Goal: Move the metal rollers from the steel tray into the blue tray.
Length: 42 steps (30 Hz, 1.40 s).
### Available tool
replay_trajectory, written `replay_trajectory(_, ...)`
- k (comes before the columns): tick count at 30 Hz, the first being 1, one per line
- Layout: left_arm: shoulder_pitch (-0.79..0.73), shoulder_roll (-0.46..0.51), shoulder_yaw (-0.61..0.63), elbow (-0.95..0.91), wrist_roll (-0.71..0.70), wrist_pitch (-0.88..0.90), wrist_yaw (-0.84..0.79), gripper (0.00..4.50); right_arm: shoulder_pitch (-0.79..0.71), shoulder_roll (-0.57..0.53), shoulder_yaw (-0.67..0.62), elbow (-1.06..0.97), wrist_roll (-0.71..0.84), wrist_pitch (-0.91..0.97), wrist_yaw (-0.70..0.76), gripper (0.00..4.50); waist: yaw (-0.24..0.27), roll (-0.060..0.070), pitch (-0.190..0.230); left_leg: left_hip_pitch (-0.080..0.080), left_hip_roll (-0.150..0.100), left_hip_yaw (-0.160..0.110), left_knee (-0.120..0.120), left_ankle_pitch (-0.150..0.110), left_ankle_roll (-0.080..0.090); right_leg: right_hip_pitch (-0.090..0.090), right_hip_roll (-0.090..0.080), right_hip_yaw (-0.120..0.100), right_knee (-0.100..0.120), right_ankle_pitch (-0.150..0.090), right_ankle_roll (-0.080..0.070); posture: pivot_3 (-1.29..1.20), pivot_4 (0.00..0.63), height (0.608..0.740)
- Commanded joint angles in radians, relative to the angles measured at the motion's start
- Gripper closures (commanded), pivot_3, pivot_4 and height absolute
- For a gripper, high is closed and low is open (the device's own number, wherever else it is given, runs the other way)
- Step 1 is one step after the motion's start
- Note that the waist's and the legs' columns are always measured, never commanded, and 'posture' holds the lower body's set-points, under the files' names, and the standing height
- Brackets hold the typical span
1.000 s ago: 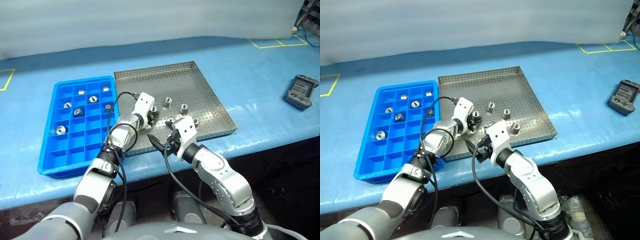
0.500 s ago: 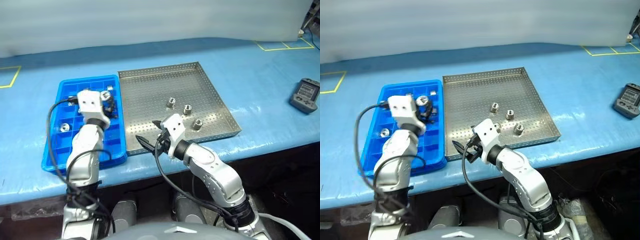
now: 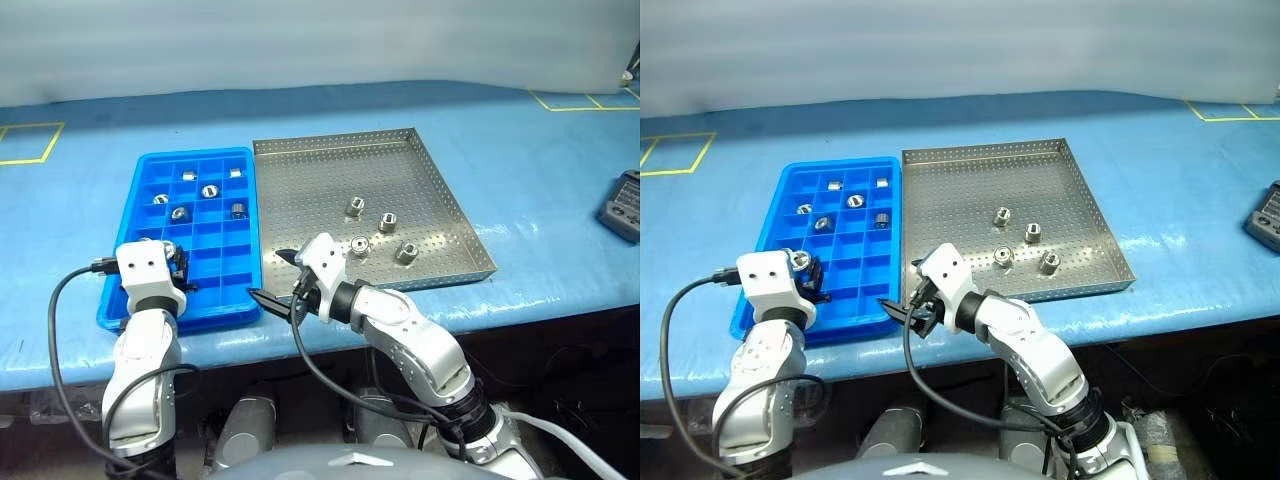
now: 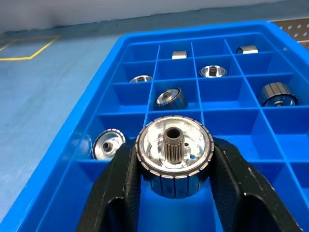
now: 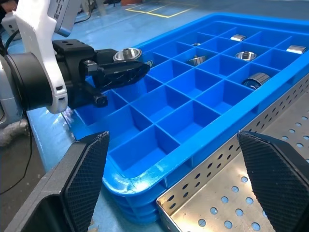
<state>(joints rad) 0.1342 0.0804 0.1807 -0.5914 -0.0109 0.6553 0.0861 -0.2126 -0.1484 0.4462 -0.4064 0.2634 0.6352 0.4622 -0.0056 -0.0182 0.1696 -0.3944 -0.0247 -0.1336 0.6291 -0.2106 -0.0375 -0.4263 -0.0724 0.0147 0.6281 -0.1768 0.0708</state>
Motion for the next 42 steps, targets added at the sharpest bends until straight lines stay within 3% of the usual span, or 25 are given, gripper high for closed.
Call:
replay_trajectory(1, 0.006, -0.015, -0.011, -0.043, 0.016, 0.023, 0.018, 2.81, -0.004, 0.007, -0.003, -0.024, 0.009, -0.03, 0.013, 0.0, -0.001, 0.0, 0.0, 0.0, 0.0, 0.0, 0.0, 0.0, 0.0, 0.0, 0.0, 0.0, 0.0, 0.0, 0.0, 0.1, 0.15, 0.74)
replay_trajectory(4, -0.001, -0.03, -0.005, -0.037, 0.003, 0.044, 0.017, 2.81, -0.003, 0.009, -0.003, -0.024, 0.007, -0.031, 0.01, 0.0, -0.002, 0.0, 0.0, 0.0, 0.0, 0.0, 0.0, 0.0, 0.0, 0.0, 0.0, 0.0, 0.0, 0.0, 0.0, 0.09, 0.15, 0.74)
replay_trajectory(12, -0.08, -0.025, -0.003, -0.002, -0.026, 0.037, -0.015, 0.08, 0.02, 0.004, -0.017, -0.046, -0.001, -0.028, -0.015, 0.0, -0.005, 0.0, 0.0, 0.0, 0.0, 0.0, 0.0, 0.0, 0.0, 0.0, 0.0, 0.0, 0.0, 0.0, 0.0, 0.04, 0.15, 0.74)
replay_trajectory(23, -0.357, 0.044, -0.098, 0.205, -0.139, -0.077, -0.25, 0.03, 0.104, -0.046, -0.136, -0.123, -0.007, -0.013, -0.084, 0.0, -0.014, 0.0, 0.0, -0.001, 0.0, 0.0, 0.0, 0.0, 0.0, 0.0, 0.0, 0.0, -0.001, 0.0, 0.0, -0.06, 0.15, 0.74)
replay_trajectory(30, -0.521, 0.086, -0.245, 0.392, -0.208, -0.054, -0.484, 0.03, 0.173, -0.08, -0.186, -0.183, -0.004, 0.007, -0.123, 0.0, -0.046, 0.0, 0.0, -0.001, 0.0, 0.001, 0.0, 0.0, 0.0, 0.0, 0.0, 0.0, -0.001, 0.0, 0.0, -0.13, 0.15, 0.74)
replay_trajectory(33, -0.567, 0.098, -0.329, 0.483, -0.193, -0.073, -0.568, 0.03, 0.194, -0.088, -0.185, -0.204, -0.002, 0.013, -0.13, 0.0, -0.065, 0.0, 0.0, -0.001, 0.0, 0.001, 0.0, 0.0, 0.0, 0.0, 0.0, 0.0, -0.001, 0.0, 0.0, -0.15, 0.15, 0.74)
replay_trajectory(42, -0.633, 0.062, -0.475, 0.71, -0.076, -0.204, -0.596, 0.03, 0.228, -0.098, -0.149, -0.245, 0.008, 0.031, -0.126, 0.0, -0.091, 0.0, 0.0, 0.0, 0.0, 0.002, 0.0, 0.0, 0.0, 0.0, 0.0, 0.001, 0.0, 0.0, 0.0, -0.19, 0.15, 0.74)
